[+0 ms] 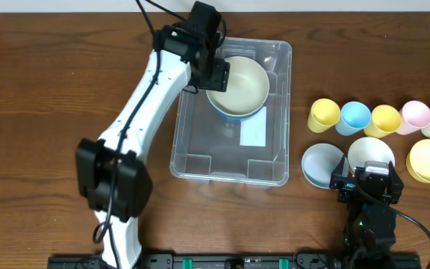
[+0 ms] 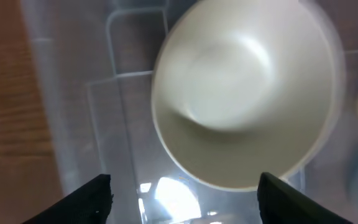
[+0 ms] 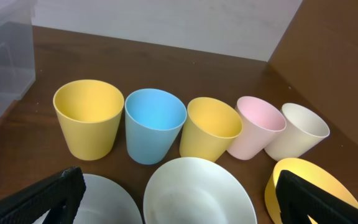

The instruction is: Pack container

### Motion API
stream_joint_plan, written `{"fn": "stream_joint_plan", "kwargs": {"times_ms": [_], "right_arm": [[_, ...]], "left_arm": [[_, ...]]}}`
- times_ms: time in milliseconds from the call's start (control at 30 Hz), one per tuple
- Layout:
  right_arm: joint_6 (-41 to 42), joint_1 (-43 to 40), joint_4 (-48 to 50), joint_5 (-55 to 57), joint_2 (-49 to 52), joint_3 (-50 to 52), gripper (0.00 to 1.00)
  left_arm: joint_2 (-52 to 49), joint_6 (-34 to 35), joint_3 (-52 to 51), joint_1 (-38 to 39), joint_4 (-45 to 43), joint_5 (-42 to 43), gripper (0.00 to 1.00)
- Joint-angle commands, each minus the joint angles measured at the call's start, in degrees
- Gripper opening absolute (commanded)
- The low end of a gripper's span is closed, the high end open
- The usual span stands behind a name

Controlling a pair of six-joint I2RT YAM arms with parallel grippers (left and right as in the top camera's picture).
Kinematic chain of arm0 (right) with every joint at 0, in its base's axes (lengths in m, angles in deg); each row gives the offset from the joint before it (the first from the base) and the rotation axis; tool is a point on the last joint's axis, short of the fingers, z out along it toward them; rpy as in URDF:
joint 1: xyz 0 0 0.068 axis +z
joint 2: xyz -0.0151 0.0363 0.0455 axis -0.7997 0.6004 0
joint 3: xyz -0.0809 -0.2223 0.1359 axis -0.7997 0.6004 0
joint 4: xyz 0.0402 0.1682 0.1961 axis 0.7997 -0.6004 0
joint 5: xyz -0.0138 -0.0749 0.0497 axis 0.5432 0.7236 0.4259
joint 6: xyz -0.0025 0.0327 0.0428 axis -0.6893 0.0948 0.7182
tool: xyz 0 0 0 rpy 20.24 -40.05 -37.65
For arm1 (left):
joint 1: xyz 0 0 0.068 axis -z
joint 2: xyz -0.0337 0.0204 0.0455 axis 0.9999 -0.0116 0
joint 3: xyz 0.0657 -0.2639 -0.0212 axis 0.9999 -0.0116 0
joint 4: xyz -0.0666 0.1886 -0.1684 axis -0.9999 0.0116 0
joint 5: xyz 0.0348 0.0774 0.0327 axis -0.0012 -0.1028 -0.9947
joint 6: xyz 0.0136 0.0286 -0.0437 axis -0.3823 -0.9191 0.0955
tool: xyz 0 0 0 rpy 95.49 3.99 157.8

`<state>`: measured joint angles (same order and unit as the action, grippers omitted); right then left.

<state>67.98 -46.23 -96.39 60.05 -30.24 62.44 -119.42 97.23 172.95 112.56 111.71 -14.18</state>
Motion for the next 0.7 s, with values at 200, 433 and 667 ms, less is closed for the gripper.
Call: {"fn": "stream_joint_plan", "kwargs": {"times_ms": [200, 433, 667], "right_arm": [[0.8, -0.3, -0.4, 0.5, -0.1, 0.0, 0.99], [0.8, -0.3, -0.4, 0.5, -0.1, 0.0, 0.99], [0.8, -0.3, -0.4, 0.5, -0.1, 0.0, 0.99]], "left_arm": [[18.7, -0.2, 3.6, -9.3, 7.3, 0.0, 0.75], [24.8, -0.2, 3.6, -18.9, 14.7, -0.9, 0.79], [25.3, -0.2, 3.3, -24.2, 18.6, -1.3, 0.98]]}}
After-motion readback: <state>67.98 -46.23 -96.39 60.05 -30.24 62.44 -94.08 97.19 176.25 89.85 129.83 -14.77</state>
